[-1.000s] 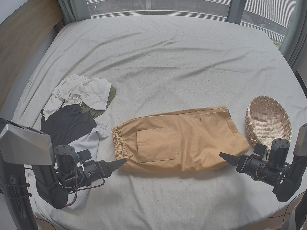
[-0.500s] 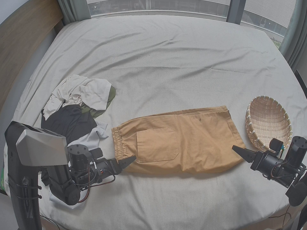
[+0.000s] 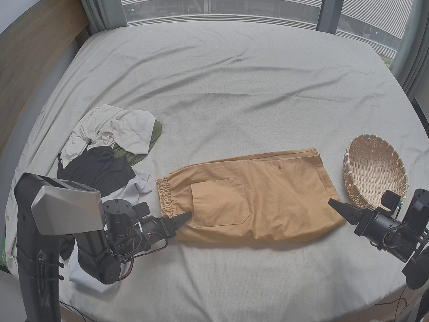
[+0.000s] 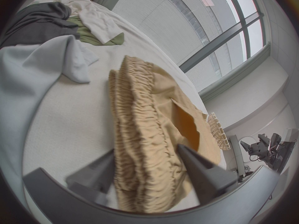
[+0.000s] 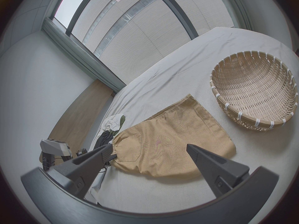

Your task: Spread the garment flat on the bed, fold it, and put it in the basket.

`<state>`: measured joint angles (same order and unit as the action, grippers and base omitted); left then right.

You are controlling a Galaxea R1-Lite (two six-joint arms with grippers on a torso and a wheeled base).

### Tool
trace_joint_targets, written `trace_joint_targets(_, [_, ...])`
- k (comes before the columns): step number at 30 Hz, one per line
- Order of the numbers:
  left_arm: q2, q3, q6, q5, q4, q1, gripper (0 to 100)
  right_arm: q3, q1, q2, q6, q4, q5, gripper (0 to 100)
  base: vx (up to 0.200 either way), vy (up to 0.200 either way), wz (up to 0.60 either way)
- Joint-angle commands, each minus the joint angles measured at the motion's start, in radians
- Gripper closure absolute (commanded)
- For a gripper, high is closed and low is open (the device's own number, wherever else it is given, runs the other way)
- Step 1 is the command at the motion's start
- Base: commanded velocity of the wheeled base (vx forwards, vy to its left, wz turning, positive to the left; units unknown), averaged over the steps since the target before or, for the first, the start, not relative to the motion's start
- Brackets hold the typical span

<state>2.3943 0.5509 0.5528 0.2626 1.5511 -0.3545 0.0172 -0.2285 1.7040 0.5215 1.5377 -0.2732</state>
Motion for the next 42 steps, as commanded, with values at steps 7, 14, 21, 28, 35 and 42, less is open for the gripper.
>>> trace_joint_targets(7, [-0.09, -0.101, 0.01, -0.028, 0.004, 0.035, 100, -0.005, 0.001, 0.006, 0.0, 0.001, -0.001, 0, 0.0, 0.0, 0.0])
trace_joint_targets(14, [-0.23, -0.298, 0.007, -0.025, 0.004, 0.04, 100, -0.003, 0.003, 0.014, 0.002, 0.001, 0.0, 0, 0.0, 0.0, 0.0])
trace_joint_targets(21, [-0.331, -0.42, 0.007, -0.025, 0.004, 0.084, 100, 0.017, 0.003, 0.034, 0.003, 0.002, 0.003, 0, 0.0, 0.0, 0.0])
trace_joint_targets(28, [-0.382, -0.473, 0.007, -0.009, 0.004, 0.098, 100, 0.018, -0.006, 0.035, 0.025, 0.002, 0.002, 0, 0.0, 0.0, 0.0])
trace_joint_targets(35, [-0.399, -0.488, 0.01, 0.0, 0.004, 0.141, 100, 0.018, -0.005, 0.031, 0.043, 0.002, 0.0, 0, 0.0, 0.0, 0.0])
trace_joint_targets(42, [-0.441, -0.525, 0.01, 0.057, 0.004, 0.221, 100, 0.029, -0.003, 0.034, 0.043, 0.002, 0.0, 0, 0.0, 0.0, 0.0])
